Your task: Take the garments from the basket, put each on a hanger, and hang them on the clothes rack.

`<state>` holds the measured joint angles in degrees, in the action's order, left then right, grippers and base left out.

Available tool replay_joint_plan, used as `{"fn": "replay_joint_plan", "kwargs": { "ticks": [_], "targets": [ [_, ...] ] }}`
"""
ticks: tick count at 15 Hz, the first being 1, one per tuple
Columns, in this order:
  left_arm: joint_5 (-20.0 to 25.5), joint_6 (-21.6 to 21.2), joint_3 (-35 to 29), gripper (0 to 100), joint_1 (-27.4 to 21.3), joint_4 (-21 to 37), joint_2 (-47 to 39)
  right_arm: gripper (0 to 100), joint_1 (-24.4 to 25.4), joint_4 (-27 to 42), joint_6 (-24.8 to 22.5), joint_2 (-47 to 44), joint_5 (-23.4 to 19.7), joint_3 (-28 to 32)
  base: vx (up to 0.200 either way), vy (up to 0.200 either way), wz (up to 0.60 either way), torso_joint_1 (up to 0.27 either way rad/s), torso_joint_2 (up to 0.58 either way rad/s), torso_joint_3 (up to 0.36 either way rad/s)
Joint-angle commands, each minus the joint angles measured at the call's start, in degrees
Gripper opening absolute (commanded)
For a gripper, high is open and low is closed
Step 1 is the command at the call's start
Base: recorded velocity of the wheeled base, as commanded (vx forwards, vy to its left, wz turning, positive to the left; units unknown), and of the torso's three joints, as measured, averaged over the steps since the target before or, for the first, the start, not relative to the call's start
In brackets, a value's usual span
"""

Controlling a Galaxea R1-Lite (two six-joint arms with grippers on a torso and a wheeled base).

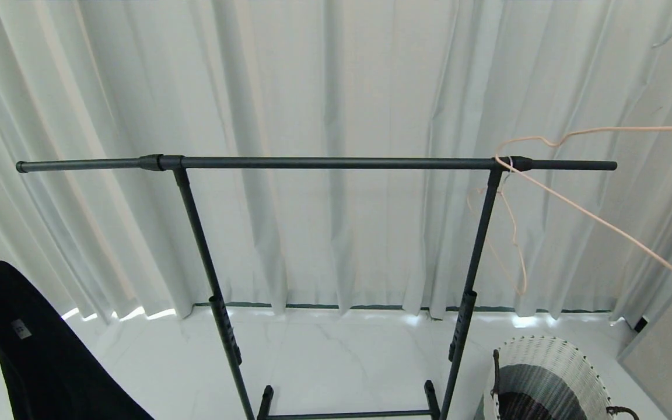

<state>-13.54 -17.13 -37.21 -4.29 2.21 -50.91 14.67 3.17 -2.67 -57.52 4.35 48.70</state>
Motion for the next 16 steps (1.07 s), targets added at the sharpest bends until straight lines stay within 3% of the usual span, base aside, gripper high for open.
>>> {"fn": "replay_joint_plan", "kwargs": {
  "ticks": [1,3,5,6,8,10,13,14,16],
  "targets": [
    [0.0,0.0,0.0,0,0.0,0.0,-0.2,0,0.7,0.4,-0.1,-1.0,-2.9,1.6,0.000,0.000,0.00,0.000,0.00,0.000],
    [0.4,0.1,0.4,0,-0.5,0.0,-0.2,0,2.8,1.8,-0.1,-0.9,-8.6,1.5,0.000,0.000,0.00,0.000,0.00,0.000],
    [3.6,0.2,0.6,0,-1.4,0.0,-0.2,0,7.1,3.7,0.2,-1.0,-13.0,1.4,0.000,0.000,0.00,0.000,0.00,0.000],
    [7.7,0.1,0.3,0,-1.9,0.0,-0.2,0,10.8,4.7,0.5,-1.6,-15.9,1.0,0.000,0.000,0.00,0.000,0.00,0.000],
    [9.0,0.4,-1.2,0,-2.7,0.0,-3.1,0,18.1,4.7,2.5,-3.7,-17.9,0.3,0.000,0.000,0.00,0.000,0.00,0.000],
    [6.4,4.9,-7.1,0,-3.1,0.0,-9.0,0,26.1,4.4,6.9,-6.0,-17.9,0.1,0.000,0.000,0.00,0.000,0.00,0.000],
    [-3.1,14.9,-16.1,0,-8.7,-0.2,-18.3,0,33.1,1.9,10.5,-9.2,-17.9,-0.3,0.000,0.000,0.00,0.000,0.00,0.000],
    [-6.9,18.4,-18.4,0,-12.1,-0.3,-21.5,0,35.9,0.3,11.1,-10.6,-17.9,-0.4,0.000,0.000,0.00,0.000,0.00,0.000],
    [-9.1,23.9,-21.2,0,-19.2,-0.3,-25.5,0,38.0,-3.8,12.1,-14.2,-17.8,-0.4,0.000,0.000,0.00,0.000,0.00,0.000]
  ]
}}
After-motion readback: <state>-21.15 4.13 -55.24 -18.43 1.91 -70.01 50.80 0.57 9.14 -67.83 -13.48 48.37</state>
